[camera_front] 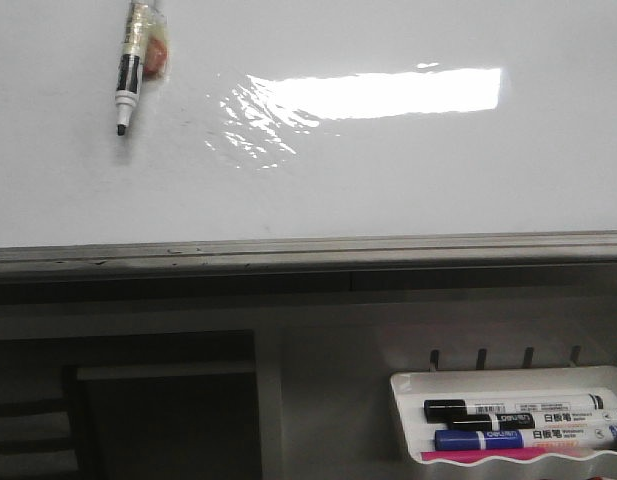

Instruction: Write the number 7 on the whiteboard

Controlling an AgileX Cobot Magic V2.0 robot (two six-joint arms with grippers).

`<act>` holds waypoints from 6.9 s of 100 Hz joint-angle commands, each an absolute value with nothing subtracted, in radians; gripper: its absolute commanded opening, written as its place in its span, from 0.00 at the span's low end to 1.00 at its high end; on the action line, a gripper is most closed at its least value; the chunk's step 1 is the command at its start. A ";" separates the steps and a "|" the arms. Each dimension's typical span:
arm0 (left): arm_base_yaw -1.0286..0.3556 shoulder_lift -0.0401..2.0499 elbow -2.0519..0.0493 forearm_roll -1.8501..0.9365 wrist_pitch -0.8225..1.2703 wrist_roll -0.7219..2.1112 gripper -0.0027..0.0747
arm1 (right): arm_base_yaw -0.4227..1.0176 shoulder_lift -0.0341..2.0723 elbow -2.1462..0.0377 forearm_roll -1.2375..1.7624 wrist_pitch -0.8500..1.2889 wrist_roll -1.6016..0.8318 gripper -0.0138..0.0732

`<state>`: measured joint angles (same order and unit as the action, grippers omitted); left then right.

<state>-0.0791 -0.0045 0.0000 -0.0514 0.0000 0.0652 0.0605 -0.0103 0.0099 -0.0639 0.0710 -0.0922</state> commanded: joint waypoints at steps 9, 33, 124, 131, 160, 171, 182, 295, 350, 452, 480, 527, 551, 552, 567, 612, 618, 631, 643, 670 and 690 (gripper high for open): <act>-0.077 -0.035 0.034 -0.061 -0.070 0.054 0.01 | 0.055 -0.031 0.041 -0.069 -0.021 -0.096 0.08; -0.077 -0.035 0.034 -0.143 -0.084 0.043 0.01 | 0.055 -0.031 0.041 0.000 -0.026 -0.096 0.08; -0.079 0.252 -0.440 -0.415 0.387 0.050 0.01 | 0.055 0.365 -0.396 0.425 0.443 -0.158 0.11; -0.079 0.319 -0.510 -0.392 0.448 0.064 0.01 | 0.055 0.445 -0.461 0.420 0.491 -0.158 0.11; -0.079 0.485 -0.637 -0.429 0.551 0.212 0.02 | 0.055 0.629 -0.609 0.420 0.567 -0.170 0.12; -0.079 0.523 -0.639 -0.547 0.551 0.335 0.21 | 0.060 0.641 -0.614 0.433 0.563 -0.199 0.25; -0.079 0.564 -0.639 -0.669 0.541 0.404 0.46 | 0.064 0.643 -0.614 0.435 0.562 -0.203 0.54; -0.337 1.253 -0.864 -1.207 0.283 0.962 0.59 | 0.064 0.643 -0.614 0.474 0.511 -0.203 0.72; -0.337 1.381 -0.907 -1.185 0.221 0.964 0.45 | 0.064 0.643 -0.614 0.474 0.504 -0.203 0.72; -0.610 1.158 -0.914 -0.796 0.615 0.955 0.01 | 0.064 0.929 -0.869 1.016 0.917 -0.649 0.72; -0.797 1.213 -0.914 -0.610 0.558 0.828 0.01 | 0.064 1.095 -1.034 1.055 1.091 -0.663 0.72; -0.837 1.253 -0.916 -0.602 0.465 0.822 0.01 | 0.171 1.243 -1.062 1.057 1.164 -0.671 0.71; -0.837 1.256 -0.916 -0.602 0.436 0.822 0.01 | 0.177 1.279 -1.062 1.057 1.168 -0.696 0.39; -0.837 1.256 -0.916 -0.602 0.436 0.822 0.01 | 0.177 1.280 -1.062 1.057 1.168 -0.698 0.37; -0.837 1.256 -0.916 -0.602 0.409 0.822 0.01 | 0.177 1.285 -1.064 1.057 1.168 -0.741 0.14; -0.835 1.225 -0.916 -0.606 0.409 0.822 0.69 | 0.177 1.285 -1.064 1.059 1.142 -0.771 0.08; -0.827 1.205 -0.916 -0.612 0.396 0.822 0.75 | 0.177 1.282 -1.064 1.061 1.120 -0.771 0.08; -0.758 1.139 -0.916 -0.640 0.391 0.822 0.73 | 0.177 1.250 -1.054 1.065 1.068 -0.773 0.09; -0.632 1.062 -0.914 -0.710 0.396 0.822 0.70 | 0.177 1.179 -0.999 1.065 0.963 -0.805 0.09; -0.275 0.909 -0.822 -0.913 0.392 0.822 0.69 | 0.177 0.981 -0.829 1.159 0.683 -0.981 0.09; -0.096 0.875 -0.737 -1.052 0.389 0.822 0.69 | 0.177 0.992 -0.829 1.323 0.610 -1.129 0.09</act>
<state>-0.1434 0.8897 -0.7332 -0.9689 0.4305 0.8312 0.1777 0.9892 -0.8039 1.1830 0.6774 -1.0368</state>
